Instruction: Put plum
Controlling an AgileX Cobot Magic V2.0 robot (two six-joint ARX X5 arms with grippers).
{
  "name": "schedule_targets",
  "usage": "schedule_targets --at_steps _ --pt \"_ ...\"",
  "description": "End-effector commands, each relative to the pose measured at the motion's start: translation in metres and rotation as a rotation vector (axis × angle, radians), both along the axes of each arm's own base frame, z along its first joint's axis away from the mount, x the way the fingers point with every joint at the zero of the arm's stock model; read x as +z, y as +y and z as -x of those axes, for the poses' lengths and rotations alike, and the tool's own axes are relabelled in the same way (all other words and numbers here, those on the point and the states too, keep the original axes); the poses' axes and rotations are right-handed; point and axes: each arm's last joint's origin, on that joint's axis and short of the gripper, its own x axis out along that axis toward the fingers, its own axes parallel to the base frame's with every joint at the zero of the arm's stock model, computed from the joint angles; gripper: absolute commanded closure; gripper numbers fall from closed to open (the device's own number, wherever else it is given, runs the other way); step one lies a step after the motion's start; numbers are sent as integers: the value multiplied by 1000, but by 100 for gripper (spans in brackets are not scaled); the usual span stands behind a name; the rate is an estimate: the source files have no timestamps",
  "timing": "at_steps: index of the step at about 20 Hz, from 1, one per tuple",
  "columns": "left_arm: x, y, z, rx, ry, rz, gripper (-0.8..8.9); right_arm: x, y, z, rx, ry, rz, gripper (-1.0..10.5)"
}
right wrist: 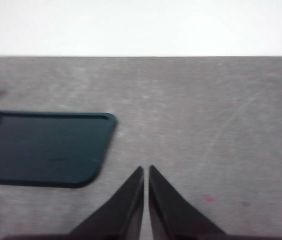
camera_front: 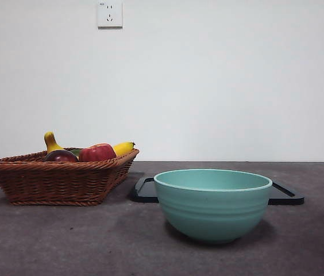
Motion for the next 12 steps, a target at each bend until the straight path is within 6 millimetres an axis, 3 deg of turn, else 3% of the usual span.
schedule_targets --at_steps 1,12 --pt "-8 0 -1 36 28 218 806 0 1 0 5 8 -129 940" --pt "4 -2 1 -4 14 425 805 11 2 1 21 -11 -314 940"
